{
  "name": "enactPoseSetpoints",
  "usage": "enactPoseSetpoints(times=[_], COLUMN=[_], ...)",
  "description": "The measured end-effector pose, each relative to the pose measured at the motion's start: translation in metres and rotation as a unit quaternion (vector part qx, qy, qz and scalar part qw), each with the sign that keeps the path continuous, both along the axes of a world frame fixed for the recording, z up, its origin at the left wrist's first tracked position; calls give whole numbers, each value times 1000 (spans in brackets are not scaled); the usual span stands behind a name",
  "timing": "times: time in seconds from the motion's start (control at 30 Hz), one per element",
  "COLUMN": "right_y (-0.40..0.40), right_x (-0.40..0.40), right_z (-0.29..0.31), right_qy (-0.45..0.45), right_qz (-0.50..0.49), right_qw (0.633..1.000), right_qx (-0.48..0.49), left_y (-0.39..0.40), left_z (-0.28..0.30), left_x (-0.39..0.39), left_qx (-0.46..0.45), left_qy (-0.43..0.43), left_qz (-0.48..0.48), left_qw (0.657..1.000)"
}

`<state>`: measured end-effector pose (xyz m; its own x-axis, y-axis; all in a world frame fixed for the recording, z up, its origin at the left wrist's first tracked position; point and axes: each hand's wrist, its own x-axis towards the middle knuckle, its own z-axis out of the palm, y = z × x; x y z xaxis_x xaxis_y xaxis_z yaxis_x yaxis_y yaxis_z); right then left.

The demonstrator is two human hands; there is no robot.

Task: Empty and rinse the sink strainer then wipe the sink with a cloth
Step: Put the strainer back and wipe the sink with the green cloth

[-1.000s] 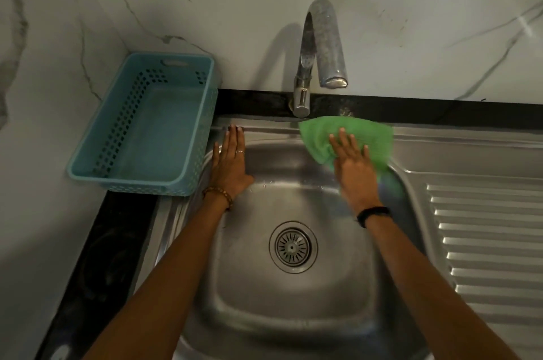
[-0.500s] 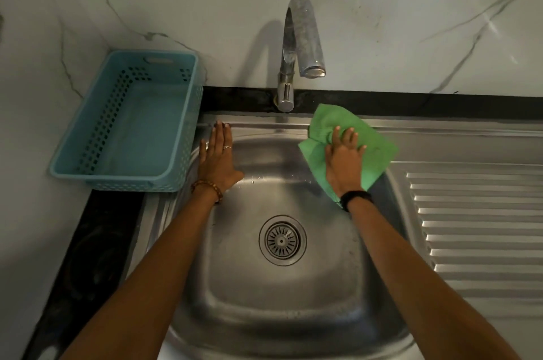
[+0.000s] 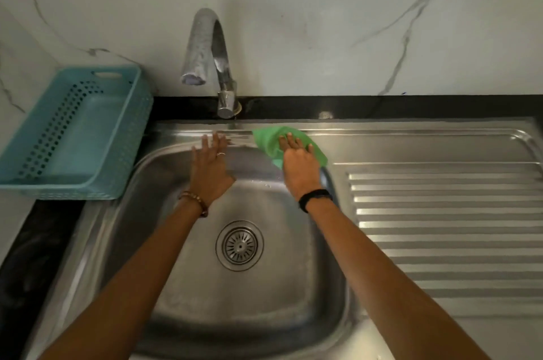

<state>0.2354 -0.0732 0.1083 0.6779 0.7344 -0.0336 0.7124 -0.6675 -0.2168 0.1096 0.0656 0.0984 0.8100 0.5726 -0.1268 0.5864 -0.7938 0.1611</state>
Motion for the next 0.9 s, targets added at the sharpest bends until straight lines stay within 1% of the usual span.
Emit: enactPoseSetpoints(times=[0.07, 0.13, 0.17, 0.2, 0.23, 0.27, 0.3, 0.33, 0.37, 0.47, 0.5, 0.53, 0.63, 0.7, 0.73, 0.8, 0.83, 0.87, 0.9], right_y=[-31, -57, -68, -78, -91, -105, -122, -139, -153, -201, -213, -221, -239, -237, -235, -233, -234, -236, -238], right_x=[23, 47, 58, 70, 81, 90, 98, 104, 108, 116, 115, 111, 86, 70, 63, 51, 47, 46, 47], right_z=[10, 24, 32, 39, 48, 58, 69, 79, 86, 98, 97, 93, 82, 78, 78, 75, 69, 66, 64], right_qy=[9, 51, 91, 158, 252, 361, 453, 517, 562, 634, 644, 650, 675, 701, 704, 686, 689, 696, 696], right_qz=[-44, -97, -114, -128, -141, -154, -163, -163, -165, -189, -190, -191, -199, -215, -223, -252, -270, -276, -296], right_qw=[999, 994, 989, 977, 948, 897, 835, 778, 727, 579, 538, 507, 434, 350, 317, 321, 335, 331, 348], right_qx=[2, 16, 33, 68, 130, 202, 266, 318, 359, 476, 510, 532, 562, 583, 596, 602, 584, 575, 554], left_y=[-26, -52, -64, -72, -81, -89, -96, -103, -109, -128, -134, -138, -153, -159, -162, -167, -169, -170, -170], left_z=[9, 15, 17, 19, 21, 22, 23, 24, 25, 31, 33, 35, 41, 44, 45, 47, 47, 46, 45], left_x=[22, 39, 44, 47, 50, 51, 53, 55, 55, 62, 65, 68, 79, 85, 87, 91, 93, 94, 96], left_qx=[-15, -38, -49, -59, -68, -76, -86, -98, -114, -144, -146, -147, -138, -129, -126, -125, -124, -122, -118], left_qy=[-9, -18, -20, -23, -31, -41, -52, -64, -74, -95, -95, -94, -80, -61, -53, -40, -33, -25, -13], left_qz=[-15, -26, -27, -25, -22, -21, -20, -17, -11, 9, 11, 12, 8, 12, 14, 17, 20, 20, 19], left_qw=[1000, 999, 998, 998, 997, 996, 995, 993, 991, 985, 985, 985, 987, 990, 991, 991, 991, 992, 993])
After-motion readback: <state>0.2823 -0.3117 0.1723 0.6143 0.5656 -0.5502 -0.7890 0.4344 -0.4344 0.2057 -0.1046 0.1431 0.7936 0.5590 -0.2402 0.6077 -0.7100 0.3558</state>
